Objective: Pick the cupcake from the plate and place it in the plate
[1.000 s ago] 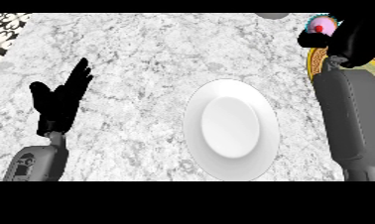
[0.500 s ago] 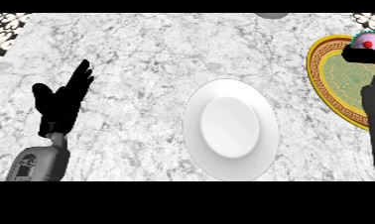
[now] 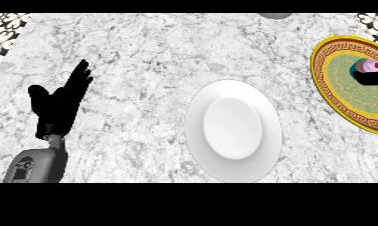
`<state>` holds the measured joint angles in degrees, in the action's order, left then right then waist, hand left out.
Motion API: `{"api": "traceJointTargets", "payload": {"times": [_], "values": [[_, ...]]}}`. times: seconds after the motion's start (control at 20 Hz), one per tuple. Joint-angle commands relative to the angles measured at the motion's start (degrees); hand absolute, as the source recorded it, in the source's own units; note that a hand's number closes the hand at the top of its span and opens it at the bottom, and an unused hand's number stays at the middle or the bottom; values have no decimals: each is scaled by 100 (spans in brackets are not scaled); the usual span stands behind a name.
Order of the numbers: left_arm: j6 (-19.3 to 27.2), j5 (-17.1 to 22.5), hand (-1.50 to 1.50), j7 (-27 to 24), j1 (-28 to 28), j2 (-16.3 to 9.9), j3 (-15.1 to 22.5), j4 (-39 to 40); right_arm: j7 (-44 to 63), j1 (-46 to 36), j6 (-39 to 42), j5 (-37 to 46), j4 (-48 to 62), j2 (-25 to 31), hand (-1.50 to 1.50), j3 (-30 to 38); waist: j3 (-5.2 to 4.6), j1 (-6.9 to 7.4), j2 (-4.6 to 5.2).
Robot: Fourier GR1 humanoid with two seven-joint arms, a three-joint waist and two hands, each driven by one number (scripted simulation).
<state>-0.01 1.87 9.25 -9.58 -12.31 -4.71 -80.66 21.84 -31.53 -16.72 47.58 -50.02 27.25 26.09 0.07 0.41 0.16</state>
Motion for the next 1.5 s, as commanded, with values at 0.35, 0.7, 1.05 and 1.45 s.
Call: {"api": "traceJointTargets", "payload": {"times": [0.35, 0.7, 1.05, 1.45], "values": [[-35, -15, 0, 10, -89, 2, -70, 117, -2207, -54, -731, -1012, -466, -90, -150, 256, -4, -48, -35], [-80, -3, 0, 31, 52, 23, -56, 10, -1908, 23, -183, -2366, -1623, -458, -150, 779, -7, -111, -54], [15, -166, 0, -193, -116, -31, -151, 306, -1605, 589, 935, -3689, -2007, -470, -150, 1183, -6, -96, -24], [-259, -63, 0, -6, 240, -77, -182, -251, -2247, 1632, 1081, -4203, -2448, -309, -150, 1265, -7, -48, -23]]}}
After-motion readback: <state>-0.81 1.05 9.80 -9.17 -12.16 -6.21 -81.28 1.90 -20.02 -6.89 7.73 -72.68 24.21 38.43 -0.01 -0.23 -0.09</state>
